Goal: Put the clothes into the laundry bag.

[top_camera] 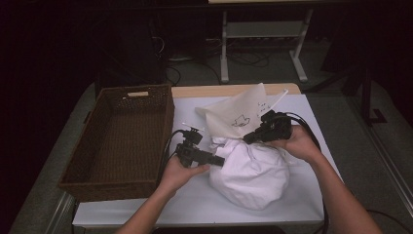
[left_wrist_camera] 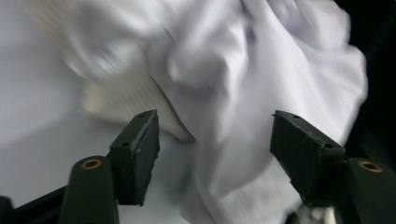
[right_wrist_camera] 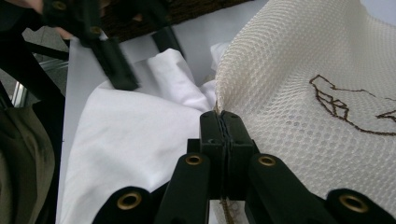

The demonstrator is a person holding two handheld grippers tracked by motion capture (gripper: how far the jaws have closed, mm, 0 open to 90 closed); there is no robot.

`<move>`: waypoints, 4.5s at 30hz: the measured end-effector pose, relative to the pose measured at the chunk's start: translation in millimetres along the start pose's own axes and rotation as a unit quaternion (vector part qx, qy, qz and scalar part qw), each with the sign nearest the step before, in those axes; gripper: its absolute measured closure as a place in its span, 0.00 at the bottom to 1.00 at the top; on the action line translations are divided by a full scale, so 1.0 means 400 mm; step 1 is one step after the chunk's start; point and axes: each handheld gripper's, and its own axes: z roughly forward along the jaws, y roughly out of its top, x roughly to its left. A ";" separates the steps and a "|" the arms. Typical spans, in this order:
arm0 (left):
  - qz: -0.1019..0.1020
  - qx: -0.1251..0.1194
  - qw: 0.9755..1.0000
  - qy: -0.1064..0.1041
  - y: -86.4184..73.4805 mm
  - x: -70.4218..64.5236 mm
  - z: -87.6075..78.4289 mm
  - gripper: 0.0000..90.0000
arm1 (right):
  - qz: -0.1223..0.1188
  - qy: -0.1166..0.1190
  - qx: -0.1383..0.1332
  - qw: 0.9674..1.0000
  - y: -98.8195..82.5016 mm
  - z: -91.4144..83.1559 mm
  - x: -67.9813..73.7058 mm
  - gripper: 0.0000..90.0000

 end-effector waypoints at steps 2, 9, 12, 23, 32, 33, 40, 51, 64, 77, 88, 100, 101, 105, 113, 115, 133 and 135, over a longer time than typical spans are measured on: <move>-0.007 0.015 1.000 -0.014 -0.009 0.001 0.032 0.32 | -0.001 0.000 0.001 1.000 0.000 0.000 0.000 0.98; 0.024 0.011 1.000 -0.007 0.032 -0.011 0.175 0.75 | -0.010 0.007 0.014 1.000 0.006 0.015 0.008 0.98; 0.021 -0.020 0.999 -0.024 0.047 -0.017 0.174 0.93 | -0.016 0.013 0.019 1.000 0.003 0.014 0.014 0.98; 0.036 -0.086 0.995 -0.025 0.076 -0.052 0.093 0.95 | -0.037 0.039 0.004 0.999 0.024 -0.001 0.061 0.99; -0.011 -0.097 0.995 0.024 0.083 -0.006 0.146 0.88 | -0.028 0.038 0.000 0.999 0.033 0.002 0.061 0.99; -0.009 -0.095 0.995 0.028 0.081 -0.007 0.141 0.85 | -0.023 0.031 0.004 0.999 0.027 0.004 0.054 0.99; 0.006 -0.064 0.998 0.017 0.036 -0.021 0.048 0.45 | -0.007 0.015 0.001 1.000 0.004 -0.002 0.026 0.99; -0.036 -0.028 0.999 -0.009 0.011 0.011 0.125 0.56 | -0.007 0.006 0.011 1.000 0.016 0.018 0.019 0.98; 0.039 -0.082 0.996 -0.021 0.041 -0.064 0.056 0.93 | -0.031 0.026 0.007 0.999 0.025 0.004 0.066 0.98; 0.022 -0.059 0.998 -0.007 0.074 -0.030 0.141 0.93 | -0.050 0.069 -0.031 0.996 0.073 0.013 0.113 0.99; 0.026 -0.034 0.999 0.022 0.054 -0.038 0.061 0.51 | -0.002 0.032 -0.016 0.999 0.006 0.012 0.038 0.99; -0.017 -0.128 0.991 0.030 0.009 0.019 0.005 0.54 | -0.011 0.018 -0.009 1.000 0.018 0.024 0.043 0.98; -0.017 -0.128 0.991 0.030 0.009 0.019 0.005 0.60 | -0.011 0.018 -0.009 1.000 0.018 0.024 0.043 0.98; -0.005 -0.113 0.993 0.027 0.039 0.017 0.066 0.89 | -0.014 0.017 -0.008 1.000 0.023 0.022 0.045 0.98; 0.058 -0.074 0.996 -0.010 0.047 -0.058 0.136 0.95 | -0.023 0.025 0.000 0.999 0.029 0.033 0.052 0.98; 0.056 -0.084 0.995 -0.009 0.066 -0.062 0.140 0.95 | -0.024 0.030 0.000 0.999 0.029 0.032 0.060 0.99; 0.010 -0.069 0.997 0.022 0.021 -0.004 0.006 0.36 | 0.009 0.009 -0.021 1.000 -0.002 -0.006 0.022 0.99; 0.017 -0.030 0.999 0.007 -0.013 -0.012 0.021 0.33 | 0.011 0.001 -0.015 1.000 0.004 -0.005 0.018 0.98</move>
